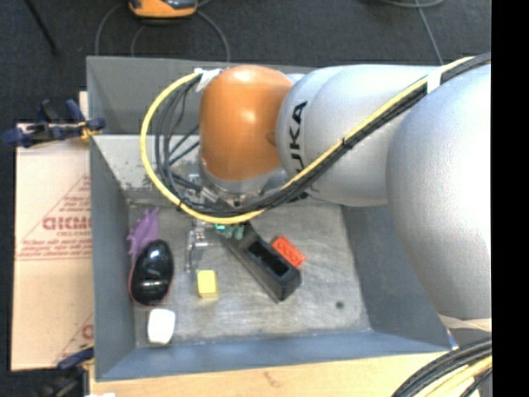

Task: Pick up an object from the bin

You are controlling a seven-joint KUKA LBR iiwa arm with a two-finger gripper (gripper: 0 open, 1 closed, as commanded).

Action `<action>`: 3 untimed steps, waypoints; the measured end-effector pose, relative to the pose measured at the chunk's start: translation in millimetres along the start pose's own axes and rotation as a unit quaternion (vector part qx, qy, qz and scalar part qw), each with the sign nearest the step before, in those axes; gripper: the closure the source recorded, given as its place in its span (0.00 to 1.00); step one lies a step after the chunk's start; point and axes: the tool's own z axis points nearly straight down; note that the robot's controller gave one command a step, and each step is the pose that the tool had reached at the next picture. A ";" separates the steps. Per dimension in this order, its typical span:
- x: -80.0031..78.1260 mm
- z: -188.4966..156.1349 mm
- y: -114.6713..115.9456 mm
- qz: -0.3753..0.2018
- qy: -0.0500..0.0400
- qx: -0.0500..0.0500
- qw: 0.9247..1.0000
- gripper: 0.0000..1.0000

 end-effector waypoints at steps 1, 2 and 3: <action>-1.9 -4.9 -0.9 0.002 -0.004 -0.001 1.000 0.00; 18.4 40.9 -16.6 -0.131 -0.007 0.000 0.991 0.00; 32.7 68.1 -30.7 -0.259 -0.001 0.002 0.966 0.00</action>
Offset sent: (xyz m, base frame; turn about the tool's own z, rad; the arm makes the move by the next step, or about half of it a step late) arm -0.0490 -0.0382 -0.1064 -0.6015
